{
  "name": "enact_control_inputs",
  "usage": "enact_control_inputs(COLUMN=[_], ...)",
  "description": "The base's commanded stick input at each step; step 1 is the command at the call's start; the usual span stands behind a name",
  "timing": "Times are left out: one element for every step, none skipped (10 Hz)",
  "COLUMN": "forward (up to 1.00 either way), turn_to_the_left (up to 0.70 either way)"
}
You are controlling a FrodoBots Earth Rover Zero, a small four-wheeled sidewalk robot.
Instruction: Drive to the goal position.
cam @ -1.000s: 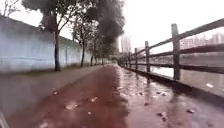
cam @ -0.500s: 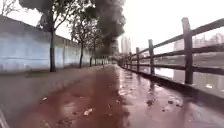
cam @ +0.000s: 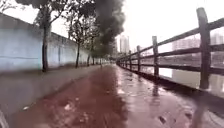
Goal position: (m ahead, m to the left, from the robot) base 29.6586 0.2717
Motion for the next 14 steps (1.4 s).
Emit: enact_control_inputs(forward=[1.00,1.00,1.00,1.00,1.00,1.00,1.00,1.00,1.00,1.00,1.00,1.00,1.00,1.00], turn_to_the_left=[0.00,0.00,0.00,0.00,0.00,0.00,0.00,0.00,0.00,0.00,0.00,0.00,0.00,0.00])
